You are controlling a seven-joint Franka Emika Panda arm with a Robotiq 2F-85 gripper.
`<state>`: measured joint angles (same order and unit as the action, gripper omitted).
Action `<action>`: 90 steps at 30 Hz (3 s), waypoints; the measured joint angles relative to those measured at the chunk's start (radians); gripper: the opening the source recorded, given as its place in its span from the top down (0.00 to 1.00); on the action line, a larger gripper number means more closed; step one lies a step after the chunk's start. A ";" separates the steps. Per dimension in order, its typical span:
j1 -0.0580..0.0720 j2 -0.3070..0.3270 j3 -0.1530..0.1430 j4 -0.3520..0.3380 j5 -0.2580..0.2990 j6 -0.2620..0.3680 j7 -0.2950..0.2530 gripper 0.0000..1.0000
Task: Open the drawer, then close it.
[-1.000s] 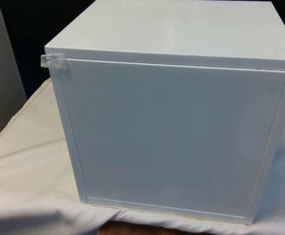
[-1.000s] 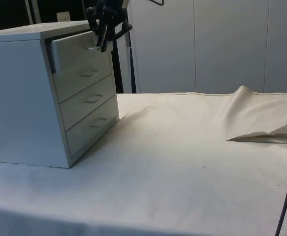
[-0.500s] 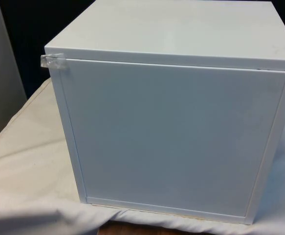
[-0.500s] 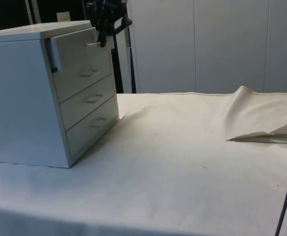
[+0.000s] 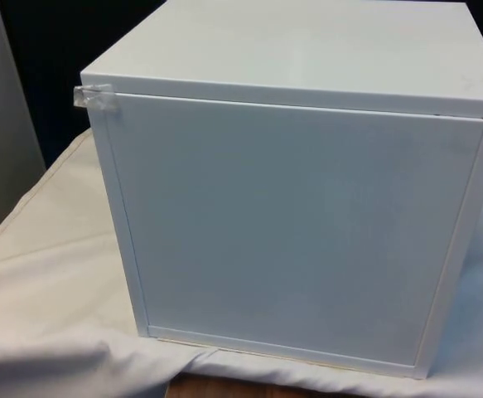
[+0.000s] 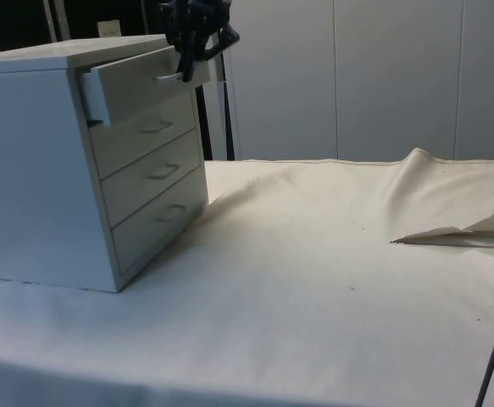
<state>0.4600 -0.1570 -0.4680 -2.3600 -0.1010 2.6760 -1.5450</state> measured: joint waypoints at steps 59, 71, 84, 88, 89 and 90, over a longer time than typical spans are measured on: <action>-0.024 -0.291 -0.037 -0.304 -0.035 0.057 -0.066 1.00; -0.031 -0.341 -0.031 -0.354 -0.129 0.053 -0.005 1.00; -0.048 -0.396 -0.032 -0.404 -0.186 0.049 0.008 1.00; -0.054 -0.417 -0.032 -0.424 -0.206 0.048 0.014 1.00; -0.054 -0.422 -0.032 -0.428 -0.209 0.048 0.017 1.00; -0.054 -0.422 -0.032 -0.428 -0.209 0.048 0.017 1.00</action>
<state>0.4060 -0.5790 -0.5000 -2.7880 -0.3100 2.7240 -1.5280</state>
